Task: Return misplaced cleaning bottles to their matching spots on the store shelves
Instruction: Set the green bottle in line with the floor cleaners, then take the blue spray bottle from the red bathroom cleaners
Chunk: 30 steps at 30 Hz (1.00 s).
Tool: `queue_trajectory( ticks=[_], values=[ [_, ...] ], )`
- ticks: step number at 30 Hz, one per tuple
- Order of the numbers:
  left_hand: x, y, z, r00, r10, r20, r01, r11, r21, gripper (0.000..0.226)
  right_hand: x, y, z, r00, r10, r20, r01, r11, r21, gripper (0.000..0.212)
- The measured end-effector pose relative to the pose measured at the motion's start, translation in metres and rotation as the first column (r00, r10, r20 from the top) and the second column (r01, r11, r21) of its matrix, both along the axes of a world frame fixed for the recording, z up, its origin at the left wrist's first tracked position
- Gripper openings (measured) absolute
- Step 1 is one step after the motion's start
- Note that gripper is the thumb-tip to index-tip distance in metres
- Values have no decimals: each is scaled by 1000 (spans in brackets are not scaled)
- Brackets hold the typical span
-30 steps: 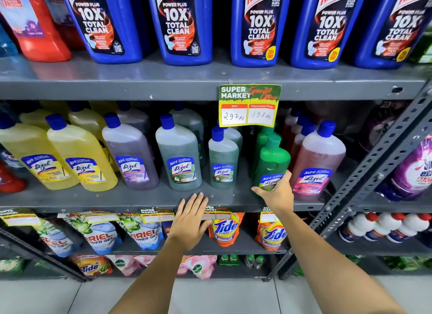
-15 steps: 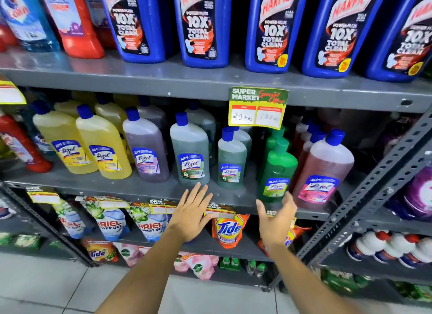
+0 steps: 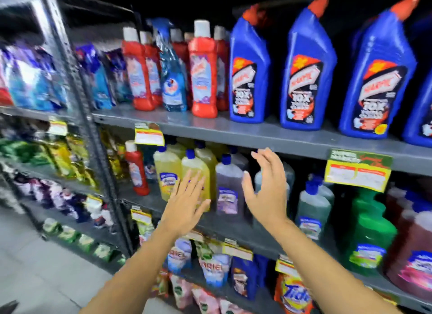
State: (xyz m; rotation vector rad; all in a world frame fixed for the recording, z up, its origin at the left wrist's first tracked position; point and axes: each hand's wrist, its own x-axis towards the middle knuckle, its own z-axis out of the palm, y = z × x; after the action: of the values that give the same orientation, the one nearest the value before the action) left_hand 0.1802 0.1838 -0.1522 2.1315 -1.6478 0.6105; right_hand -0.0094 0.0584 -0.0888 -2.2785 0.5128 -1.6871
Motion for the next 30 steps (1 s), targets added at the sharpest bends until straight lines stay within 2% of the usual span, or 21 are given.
queue_trajectory(
  ticks=[8,18,23,27,30],
  values=[
    [89,71,69,1000,-12,1,12,982,-186,62,103,37,49,994,89,63,-89,996,-2,40],
    [203,59,101,996,85,32,-79,983,-164,62,208,20,113,983,182,-17,-182,982,-47,36],
    [233,35,120,990,93,110,-78,989,-128,63,249,-2,140,985,110,-133,-121,989,-81,38],
    [259,22,125,981,119,152,-102,988,-116,64,283,-17,150,943,-9,-331,9,1000,0,50],
    [278,15,127,980,104,170,-86,990,-110,60,304,-27,156,936,-26,-350,55,996,71,65]
  ],
)
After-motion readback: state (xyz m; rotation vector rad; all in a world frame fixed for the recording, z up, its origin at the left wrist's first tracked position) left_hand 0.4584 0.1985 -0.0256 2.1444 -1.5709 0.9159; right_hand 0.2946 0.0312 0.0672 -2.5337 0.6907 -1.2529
